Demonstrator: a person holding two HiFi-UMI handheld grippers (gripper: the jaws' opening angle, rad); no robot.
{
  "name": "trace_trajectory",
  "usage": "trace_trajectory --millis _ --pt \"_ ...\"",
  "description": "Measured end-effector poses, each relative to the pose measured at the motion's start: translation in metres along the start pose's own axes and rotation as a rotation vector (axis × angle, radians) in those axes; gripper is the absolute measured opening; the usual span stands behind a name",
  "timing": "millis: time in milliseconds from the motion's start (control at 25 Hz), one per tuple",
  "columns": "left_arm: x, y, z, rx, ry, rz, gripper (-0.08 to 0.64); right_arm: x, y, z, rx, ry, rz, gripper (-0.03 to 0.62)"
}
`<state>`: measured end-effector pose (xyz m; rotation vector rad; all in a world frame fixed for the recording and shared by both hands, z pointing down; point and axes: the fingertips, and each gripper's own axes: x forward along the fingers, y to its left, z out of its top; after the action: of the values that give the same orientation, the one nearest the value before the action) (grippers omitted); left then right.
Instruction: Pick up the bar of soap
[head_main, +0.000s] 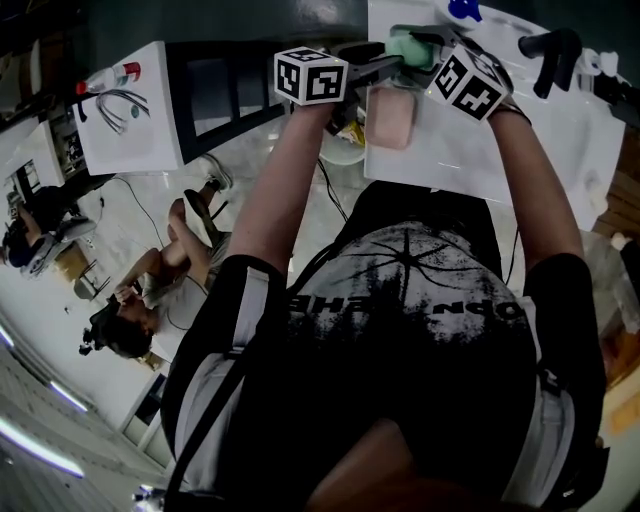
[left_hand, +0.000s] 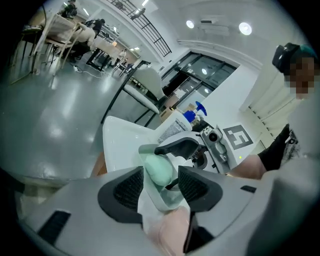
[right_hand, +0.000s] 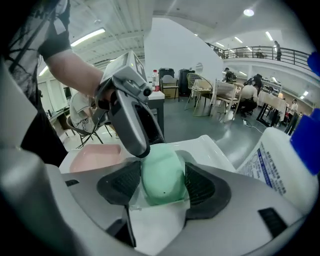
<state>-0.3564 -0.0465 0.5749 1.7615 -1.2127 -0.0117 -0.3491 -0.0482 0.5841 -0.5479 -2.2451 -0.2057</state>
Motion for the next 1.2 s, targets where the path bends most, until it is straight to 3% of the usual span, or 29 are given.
trace_trajectory --millis 200,480,1200 --pt "0.008 0.0 -0.004 -0.013 0.016 -0.012 0.209 0.006 -0.003 -0.004 0.001 0.032 -0.002 0.27" --pt "0.008 0.001 -0.002 -0.019 -0.004 0.002 0.207 0.007 -0.001 -0.003 -0.081 0.077 0.001 0.272" --pt "0.001 0.001 0.003 -0.029 -0.072 0.037 0.165 0.007 0.005 0.013 -0.131 0.014 -0.044 0.265"
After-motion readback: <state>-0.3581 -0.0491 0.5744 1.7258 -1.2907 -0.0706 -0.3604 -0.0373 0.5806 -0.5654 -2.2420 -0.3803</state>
